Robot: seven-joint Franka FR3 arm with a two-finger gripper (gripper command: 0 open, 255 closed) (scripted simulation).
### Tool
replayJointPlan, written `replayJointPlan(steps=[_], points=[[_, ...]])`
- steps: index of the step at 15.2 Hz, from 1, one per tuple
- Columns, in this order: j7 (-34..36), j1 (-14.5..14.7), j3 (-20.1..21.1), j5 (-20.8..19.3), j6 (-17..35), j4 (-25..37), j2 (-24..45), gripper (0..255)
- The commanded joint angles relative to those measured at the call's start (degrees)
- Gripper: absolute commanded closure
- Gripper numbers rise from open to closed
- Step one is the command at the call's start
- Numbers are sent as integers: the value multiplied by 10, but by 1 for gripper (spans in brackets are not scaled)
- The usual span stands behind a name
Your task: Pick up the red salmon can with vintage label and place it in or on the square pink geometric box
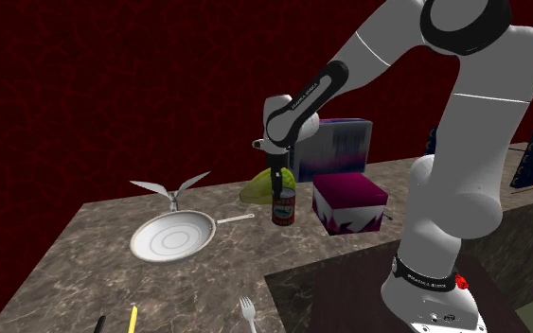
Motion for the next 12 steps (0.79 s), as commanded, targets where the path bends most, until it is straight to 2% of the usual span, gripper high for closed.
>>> replayJointPlan(steps=[1,9,12], points=[[0,0,0,0,0,0,0,255],[0,0,0,0,0,0,0,255],[6,-1,2,-8,-26,8,-18,255]])
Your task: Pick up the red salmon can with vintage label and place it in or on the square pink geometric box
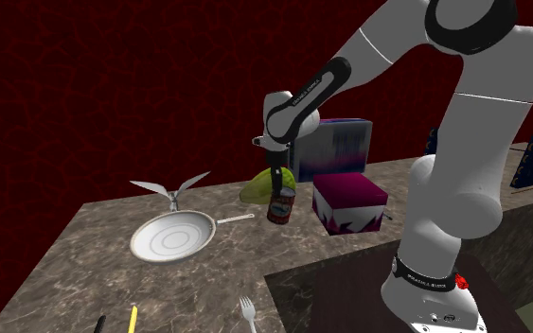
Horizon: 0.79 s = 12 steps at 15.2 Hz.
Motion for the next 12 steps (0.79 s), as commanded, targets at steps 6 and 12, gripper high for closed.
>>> replayJointPlan(steps=[6,12], points=[[11,-3,5,-15,-59,22,-39,255],[18,-4,10,-22,-109,46,-66,255]])
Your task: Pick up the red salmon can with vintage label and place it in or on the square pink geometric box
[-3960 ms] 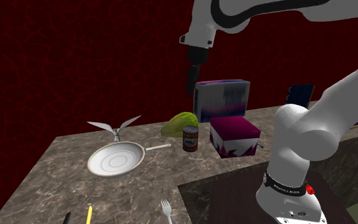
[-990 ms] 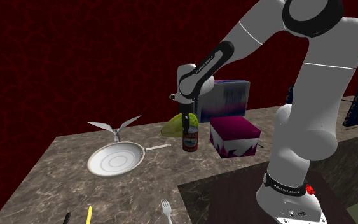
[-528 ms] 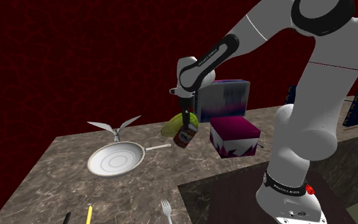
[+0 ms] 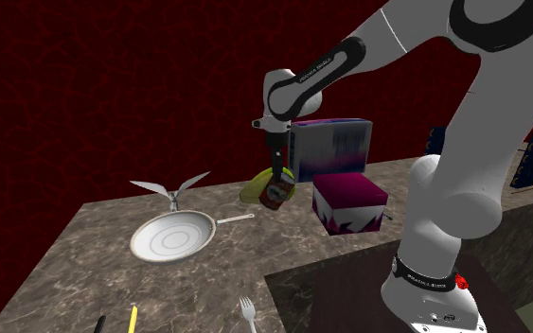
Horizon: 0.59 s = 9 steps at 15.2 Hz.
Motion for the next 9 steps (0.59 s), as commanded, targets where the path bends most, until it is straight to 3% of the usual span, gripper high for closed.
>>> replayJointPlan(steps=[1,9], points=[[2,-1,2,-3,-20,10,-10,255],[8,-1,9,-7,-85,50,-36,255]])
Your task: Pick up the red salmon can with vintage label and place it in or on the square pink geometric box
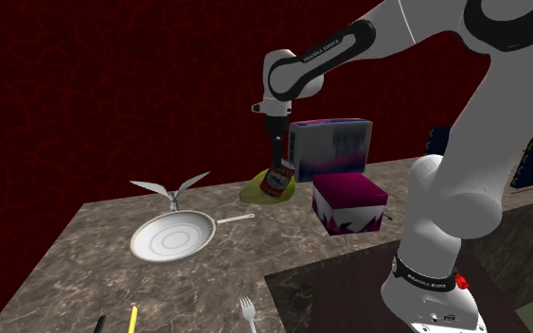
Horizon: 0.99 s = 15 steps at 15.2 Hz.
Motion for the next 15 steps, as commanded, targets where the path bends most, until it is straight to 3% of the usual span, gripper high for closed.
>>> replayJointPlan(steps=[1,15], points=[[1,0,1,-1,-15,9,-6,255],[4,2,11,-1,-125,98,-28,255]])
